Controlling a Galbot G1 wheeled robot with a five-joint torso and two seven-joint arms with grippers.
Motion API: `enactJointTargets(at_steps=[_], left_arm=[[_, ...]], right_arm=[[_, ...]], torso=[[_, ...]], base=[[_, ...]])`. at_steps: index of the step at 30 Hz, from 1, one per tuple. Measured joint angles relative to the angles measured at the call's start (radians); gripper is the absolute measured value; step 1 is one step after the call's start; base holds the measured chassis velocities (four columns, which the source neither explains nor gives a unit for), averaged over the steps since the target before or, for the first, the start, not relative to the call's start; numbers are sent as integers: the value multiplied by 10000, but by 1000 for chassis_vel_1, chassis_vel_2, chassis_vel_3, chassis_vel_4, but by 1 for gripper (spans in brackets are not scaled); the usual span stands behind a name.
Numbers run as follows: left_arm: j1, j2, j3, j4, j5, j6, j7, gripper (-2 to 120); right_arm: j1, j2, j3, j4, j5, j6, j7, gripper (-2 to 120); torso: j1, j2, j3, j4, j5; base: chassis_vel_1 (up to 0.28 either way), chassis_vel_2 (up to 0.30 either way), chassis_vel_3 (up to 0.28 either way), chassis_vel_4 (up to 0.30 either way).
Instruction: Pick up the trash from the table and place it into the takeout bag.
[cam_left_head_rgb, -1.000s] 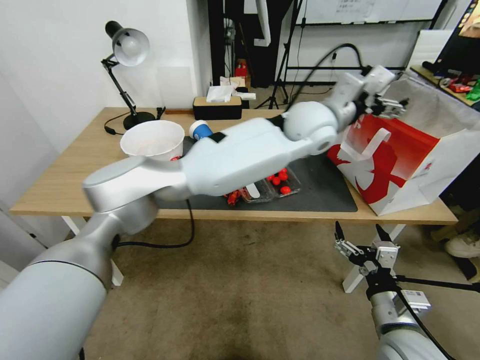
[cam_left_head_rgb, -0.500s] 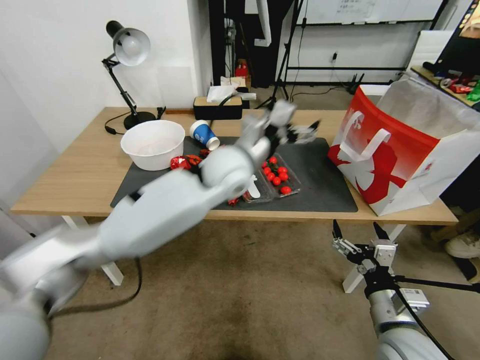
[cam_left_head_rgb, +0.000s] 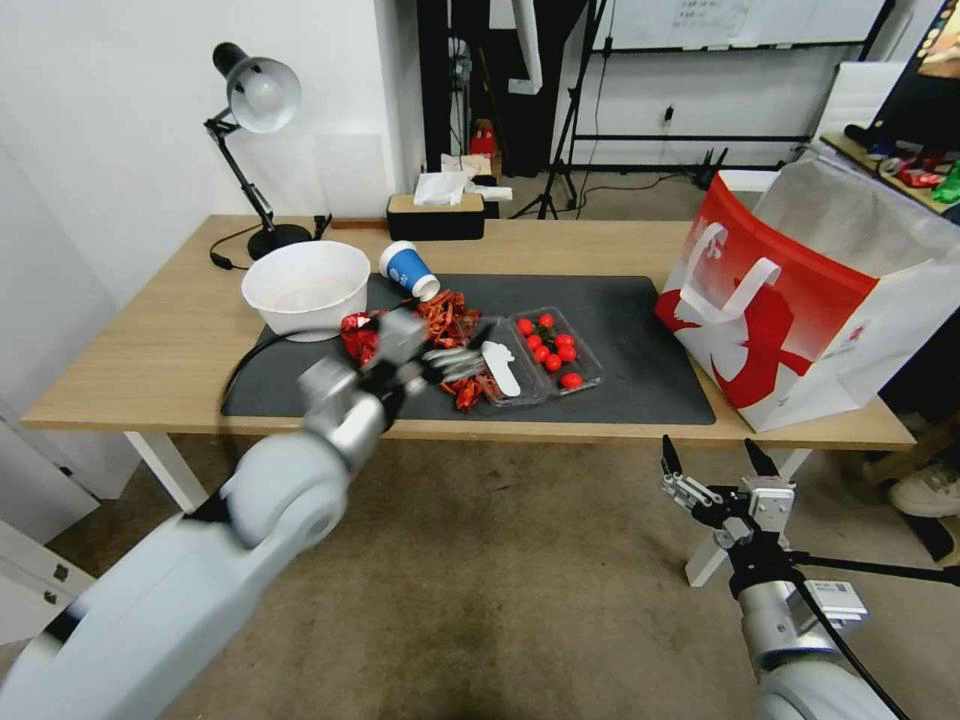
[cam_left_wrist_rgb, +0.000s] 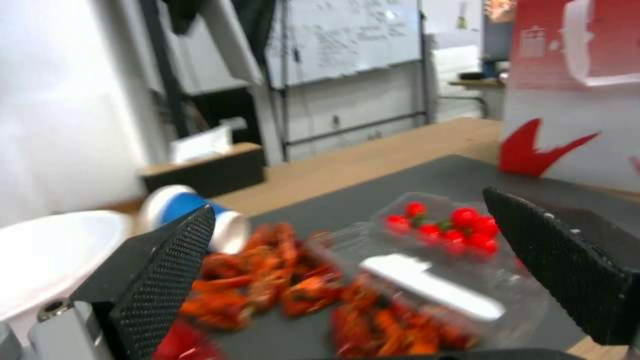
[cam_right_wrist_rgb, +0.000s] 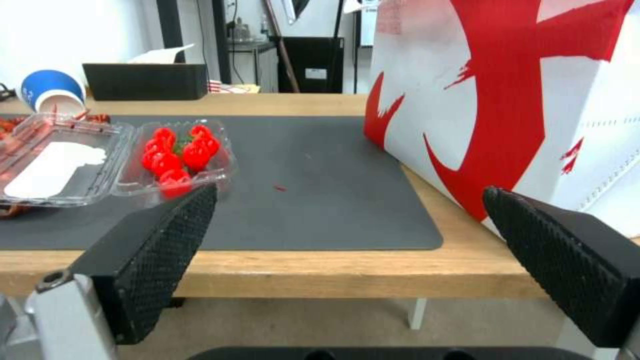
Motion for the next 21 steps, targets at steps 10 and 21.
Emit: enactJointTargets(at_steps=[10,21], left_arm=[[2862,-1342,-1342,-37,2392,-1259,-826,100],[4124,-1879,-2000,-167,2934,-817,-2603,100]], right_arm=[[42,-58,-21,61,-12,-29,3,100],[106,-110,30,62,32,-37,20,100]], torso=[[0,0,1,-2,-2],[2,-1,2,-1,0]], base=[[0,0,0,0],[0,0,0,0]])
